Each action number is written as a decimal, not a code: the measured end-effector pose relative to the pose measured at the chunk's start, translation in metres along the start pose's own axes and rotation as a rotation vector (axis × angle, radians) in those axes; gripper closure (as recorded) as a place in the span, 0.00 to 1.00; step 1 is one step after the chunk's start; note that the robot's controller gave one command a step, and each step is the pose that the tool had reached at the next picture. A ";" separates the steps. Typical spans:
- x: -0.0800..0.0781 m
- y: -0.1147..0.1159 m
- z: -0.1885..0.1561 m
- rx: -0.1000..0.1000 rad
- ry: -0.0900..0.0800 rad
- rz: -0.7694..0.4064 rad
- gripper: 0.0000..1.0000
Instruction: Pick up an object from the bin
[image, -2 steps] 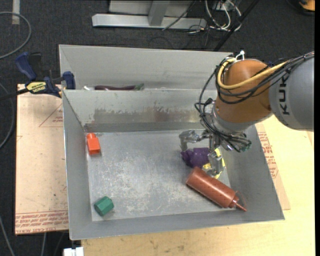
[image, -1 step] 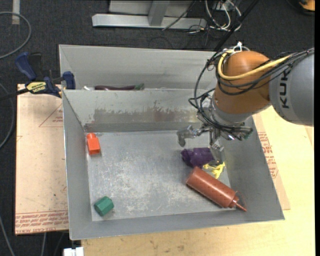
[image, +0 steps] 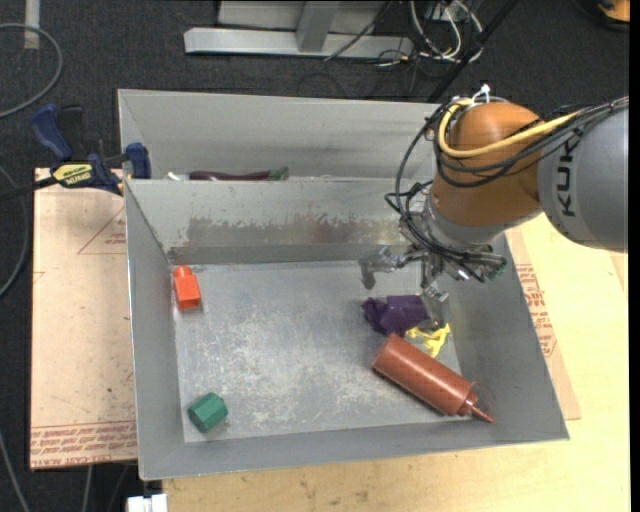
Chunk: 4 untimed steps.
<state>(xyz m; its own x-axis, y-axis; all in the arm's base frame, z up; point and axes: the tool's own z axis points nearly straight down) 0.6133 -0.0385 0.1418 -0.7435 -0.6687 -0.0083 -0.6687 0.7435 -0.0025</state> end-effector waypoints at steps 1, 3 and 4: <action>0.000 0.009 0.010 0.000 0.001 -0.137 0.00; 0.008 0.013 0.037 0.000 -0.003 0.230 1.00; -0.002 0.019 -0.109 0.002 -0.009 0.254 1.00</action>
Offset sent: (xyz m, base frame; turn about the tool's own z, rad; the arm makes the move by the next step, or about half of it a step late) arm -0.0149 0.0030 -0.0372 0.2293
